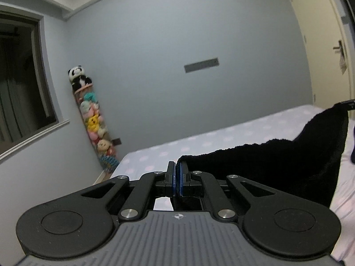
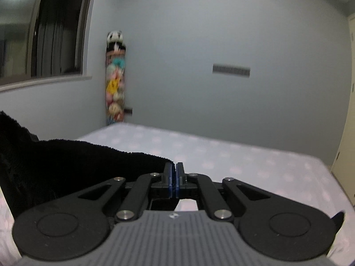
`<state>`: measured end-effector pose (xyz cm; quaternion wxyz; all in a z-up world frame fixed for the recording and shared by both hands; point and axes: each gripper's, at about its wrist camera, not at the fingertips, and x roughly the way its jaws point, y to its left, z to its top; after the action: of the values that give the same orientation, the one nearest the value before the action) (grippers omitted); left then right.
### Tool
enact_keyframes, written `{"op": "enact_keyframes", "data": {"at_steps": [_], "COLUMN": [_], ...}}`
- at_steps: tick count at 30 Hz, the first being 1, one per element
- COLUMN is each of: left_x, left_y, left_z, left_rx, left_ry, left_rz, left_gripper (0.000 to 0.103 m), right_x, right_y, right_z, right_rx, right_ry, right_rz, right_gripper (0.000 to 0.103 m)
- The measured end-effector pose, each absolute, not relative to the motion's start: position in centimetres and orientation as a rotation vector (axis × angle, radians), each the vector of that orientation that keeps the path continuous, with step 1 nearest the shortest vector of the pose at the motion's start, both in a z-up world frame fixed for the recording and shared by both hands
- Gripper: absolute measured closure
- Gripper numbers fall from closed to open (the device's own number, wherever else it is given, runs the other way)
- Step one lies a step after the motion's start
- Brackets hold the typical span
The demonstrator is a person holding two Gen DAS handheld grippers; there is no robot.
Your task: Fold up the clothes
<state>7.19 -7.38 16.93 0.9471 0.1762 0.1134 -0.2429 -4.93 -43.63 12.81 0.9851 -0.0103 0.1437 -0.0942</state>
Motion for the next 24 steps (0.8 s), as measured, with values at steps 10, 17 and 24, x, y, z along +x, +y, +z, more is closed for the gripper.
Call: {"op": "enact_keyframes", "data": {"at_steps": [10,17,24], "left_x": [8.5,8.7,8.2], "left_y": [-8.4,-10.0,-10.4], "left_z": [5.5,-5.7,-8.7], "left_rx": [0.445,0.563,0.662], "left_ry": [0.663,0.932,0.994], "left_rz": [-0.632,-0.698,-0.764], "left_gripper": [0.101,0.101,0.101], "right_x": [-5.6,-5.1,-5.9], "right_y": [-44.1,-44.4,-44.9], "right_z": [4.7,-7.2,-11.0], "right_rx": [-0.053,-0.033,-0.017], "right_ry": [0.597,0.899,1.014], "right_rz": [-0.148,-0.093,-0.047], "right_gripper": [0.099,0.099,0.099]}}
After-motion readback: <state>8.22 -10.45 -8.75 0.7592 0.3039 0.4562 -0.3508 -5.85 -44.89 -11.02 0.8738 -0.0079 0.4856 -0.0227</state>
